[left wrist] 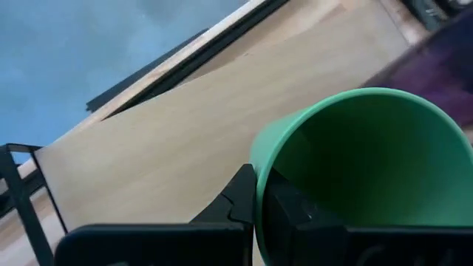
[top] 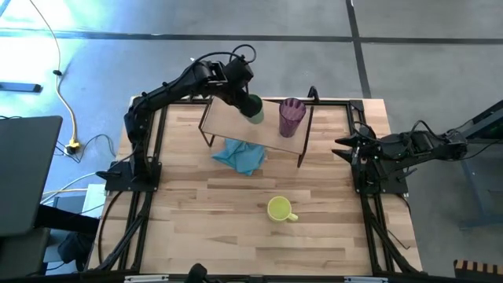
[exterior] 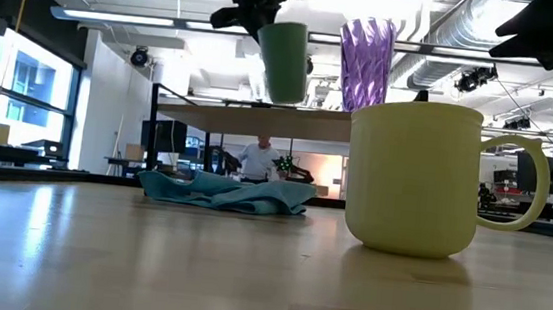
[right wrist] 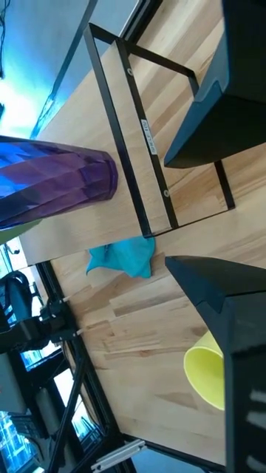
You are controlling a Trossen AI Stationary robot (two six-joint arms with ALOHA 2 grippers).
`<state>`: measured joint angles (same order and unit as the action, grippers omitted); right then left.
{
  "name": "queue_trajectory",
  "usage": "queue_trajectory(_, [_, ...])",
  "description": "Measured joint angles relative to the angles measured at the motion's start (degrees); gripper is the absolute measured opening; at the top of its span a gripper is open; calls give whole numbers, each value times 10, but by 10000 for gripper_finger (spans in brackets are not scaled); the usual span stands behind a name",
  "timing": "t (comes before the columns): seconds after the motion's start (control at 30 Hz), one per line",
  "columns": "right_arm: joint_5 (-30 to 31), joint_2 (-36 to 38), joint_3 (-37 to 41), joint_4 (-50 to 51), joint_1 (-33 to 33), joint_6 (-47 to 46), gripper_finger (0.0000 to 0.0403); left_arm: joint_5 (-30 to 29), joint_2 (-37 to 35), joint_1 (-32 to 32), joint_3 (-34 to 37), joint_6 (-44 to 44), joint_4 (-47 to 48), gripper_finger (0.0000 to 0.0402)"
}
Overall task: Stack small to large cups/mugs on shelf
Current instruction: Put the green cup on the shelf
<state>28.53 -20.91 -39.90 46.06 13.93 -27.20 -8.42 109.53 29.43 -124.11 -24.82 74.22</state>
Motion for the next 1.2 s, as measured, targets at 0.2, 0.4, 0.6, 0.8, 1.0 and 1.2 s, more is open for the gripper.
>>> queue_trajectory(0.2, [0,0,0,0,0,-9,197,15,14,6,0,0,11,0])
queue_trajectory(0.4, [1,0,0,11,0,-12,197,17,26,6,0,2,9,0])
queue_trajectory(0.6, [1,0,0,17,0,-12,197,22,29,6,0,7,18,0])
queue_trajectory(0.8, [5,0,14,13,0,-11,197,24,29,6,0,7,22,0])
queue_trajectory(1.0, [-2,0,60,-20,0,-26,197,25,29,6,0,15,23,1])
queue_trajectory(1.2, [-14,0,90,-74,0,-24,197,24,29,6,0,21,24,18])
